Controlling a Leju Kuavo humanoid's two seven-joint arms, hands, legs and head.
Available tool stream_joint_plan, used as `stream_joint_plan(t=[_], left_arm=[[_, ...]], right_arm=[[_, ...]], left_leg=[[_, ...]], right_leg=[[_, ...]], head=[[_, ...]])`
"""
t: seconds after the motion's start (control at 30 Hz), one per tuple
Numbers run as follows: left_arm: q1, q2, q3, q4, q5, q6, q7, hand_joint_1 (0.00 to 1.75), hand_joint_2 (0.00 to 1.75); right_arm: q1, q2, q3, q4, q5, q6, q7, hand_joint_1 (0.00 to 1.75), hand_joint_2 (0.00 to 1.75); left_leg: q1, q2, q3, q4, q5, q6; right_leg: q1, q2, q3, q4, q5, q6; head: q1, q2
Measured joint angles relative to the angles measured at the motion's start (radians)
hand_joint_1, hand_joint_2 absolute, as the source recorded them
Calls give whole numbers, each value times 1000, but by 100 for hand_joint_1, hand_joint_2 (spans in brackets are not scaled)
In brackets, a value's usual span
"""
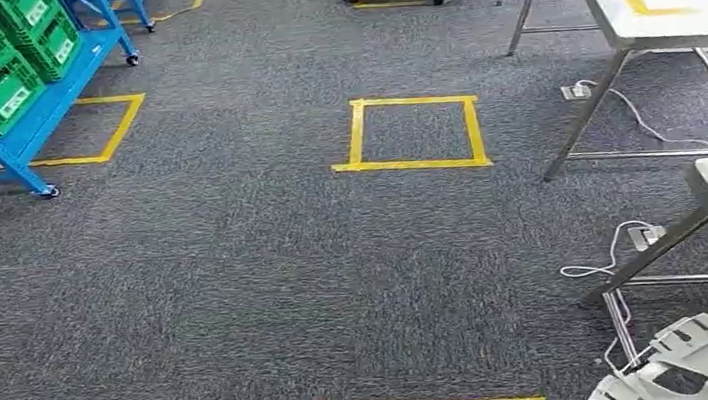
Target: Take the parts from the cabinet and place them on the table.
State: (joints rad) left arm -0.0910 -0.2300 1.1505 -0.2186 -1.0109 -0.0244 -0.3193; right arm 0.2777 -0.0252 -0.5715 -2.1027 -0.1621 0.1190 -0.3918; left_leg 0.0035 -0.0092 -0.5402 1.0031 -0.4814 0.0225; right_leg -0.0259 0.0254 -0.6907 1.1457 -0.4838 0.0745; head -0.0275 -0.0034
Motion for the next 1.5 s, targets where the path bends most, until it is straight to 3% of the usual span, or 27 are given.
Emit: stream_joint_plan(t=[0.07,0.1,0.13,0.2,0.23,0.27,0.4,0.5,0.57,0.6,0.63,0.7,0.73,0.77,0.8,0.9,0.93,0.97,1.0,1.07,1.13,1.2,1.23,1.27,1.3,1.43,1.5], left_arm=[[6,1,0,0,-3,2,0,0,175],[7,1,0,0,-5,2,0,0,175],[6,1,0,0,-6,2,0,0,175],[4,1,-1,0,-9,2,0,0,175],[3,1,-1,0,-9,2,0,0,175],[3,1,-1,0,-13,2,0,0,175],[-2,0,-3,0,-21,2,6,0,175],[-6,-1,-6,0,-27,4,7,0,175],[-4,0,-7,0,-34,6,9,0,175],[-2,0,-7,0,-36,6,10,0,175],[-1,0,-8,0,-37,7,11,0,175],[-3,0,-10,0,-40,9,12,0,175],[-4,0,-11,0,-40,9,12,0,175],[-4,0,-12,0,-41,9,12,0,175],[-5,-1,-14,0,-42,9,12,0,175],[-8,0,-19,0,-44,9,13,0,175],[-9,-2,-21,0,-44,10,13,0,175],[-10,-1,-22,0,-44,10,13,0,175],[-9,-1,-23,0,-44,10,13,0,175],[-4,0,-23,0,-44,10,13,0,175],[-2,1,-24,0,-48,10,11,0,175],[-5,0,-26,0,-51,11,11,0,175],[-6,-1,-27,0,-54,11,11,0,175],[-7,0,-27,0,-58,13,11,0,175],[-8,0,-28,0,-61,13,11,0,175],[-18,-3,-38,0,-73,14,13,0,175],[-21,-4,-43,0,-78,14,14,0,175]], right_arm=[[0,2,0,2,0,5,0,175,175],[0,3,-1,4,0,7,1,175,175],[0,4,-2,5,0,8,1,175,175],[-1,4,-6,5,0,9,1,175,175],[-2,4,-6,5,0,9,2,175,175],[-10,4,-6,5,-1,8,2,175,175],[-15,5,-6,-2,-5,-1,0,175,175],[-29,6,-5,-8,-3,-9,-4,175,175],[-36,6,-1,-8,-11,-15,-11,175,175],[-40,6,2,-8,-18,-18,-11,175,175],[-46,6,5,-6,-24,-23,-11,175,175],[-59,1,21,-6,-35,-46,-9,175,175],[-64,-3,28,-5,-37,-53,-8,175,175],[-70,-5,34,-5,-39,-56,-8,175,175],[-77,-10,40,-5,-39,-60,-6,175,175],[-75,-17,48,-1,-40,-64,-6,175,175],[-75,-19,51,-1,-40,-64,-6,175,175],[-74,-20,52,-1,-41,-66,-6,175,175],[-81,-24,54,0,-40,-66,-6,175,175],[-84,-24,61,2,-42,-67,-7,175,175],[-87,-27,69,5,-42,-69,-8,175,175],[-100,-35,83,8,-34,-80,-6,175,175],[-111,-42,92,8,-28,-92,-4,175,175],[-123,-48,99,9,-21,-101,0,175,175],[-141,-59,111,13,-11,-116,7,175,175],[-225,-113,143,18,19,-157,36,175,175],[-284,-149,161,19,36,-183,60,175,175]], left_leg=[[-7,30,-1,0,-2,4],[-10,47,-1,0,-2,4],[-12,61,-1,1,-3,5],[-14,85,3,1,-6,4],[-15,95,8,1,-9,0],[-23,106,10,1,-13,-6],[-22,145,15,-1,-14,-23],[-14,36,-33,107,-87,-40],[-13,19,-118,272,-152,-41],[-13,16,-146,316,-157,-41],[-13,13,-150,313,-139,-40],[-10,4,-97,184,-42,-37],[-6,-21,-59,103,-3,-38],[4,-84,-27,37,15,-41],[9,-100,-21,4,7,-38],[0,-64,-20,8,10,-19],[6,-43,-19,0,16,-9],[4,-34,-19,0,16,-3],[0,-18,-19,0,15,3],[-5,12,-19,1,14,6],[-7,44,-18,1,11,7],[-7,72,-14,1,7,4],[-7,84,-9,1,4,1],[-12,92,-4,1,1,-4],[-19,103,-3,2,-3,-10],[-18,143,3,-3,-7,-32],[-11,53,-26,65,-53,-42]], right_leg=[[1,-16,-66,159,-73,-1],[1,-17,-75,188,-79,-2],[2,-18,-57,166,-62,-5],[5,-34,33,15,8,-11],[9,-71,86,-69,35,-15],[22,-107,102,-101,19,-17],[23,-54,92,-107,33,-38],[13,-23,95,-117,44,-54],[12,3,91,-117,45,-56],[12,16,89,-117,46,-57],[12,30,89,-117,47,-56],[9,63,89,-117,50,-51],[7,76,89,-117,52,-48],[6,88,86,-116,54,-42],[11,103,77,-105,51,-36],[1,141,60,-125,66,-12],[0,137,59,-119,65,-10],[9,64,47,-93,45,-11],[11,15,16,-28,0,-7],[10,-15,-54,126,-74,-3],[10,-19,-80,189,-85,-1],[10,-26,-2,57,-12,-2],[10,-48,57,-46,28,-3],[12,-98,92,-111,36,-4],[14,-100,99,-114,40,-11],[12,-46,89,-117,48,-38],[7,-28,87,-121,55,-48]], head=[[0,0],[1,0],[1,0],[1,0],[2,0],[3,0],[2,0],[-2,0],[-4,0],[-3,0],[-4,0],[-4,0],[-4,0],[-5,0],[-1,0],[0,0],[-2,0],[5,0],[15,0],[17,0],[18,0],[18,0],[19,0],[20,0],[20,0],[19,0],[15,0]])
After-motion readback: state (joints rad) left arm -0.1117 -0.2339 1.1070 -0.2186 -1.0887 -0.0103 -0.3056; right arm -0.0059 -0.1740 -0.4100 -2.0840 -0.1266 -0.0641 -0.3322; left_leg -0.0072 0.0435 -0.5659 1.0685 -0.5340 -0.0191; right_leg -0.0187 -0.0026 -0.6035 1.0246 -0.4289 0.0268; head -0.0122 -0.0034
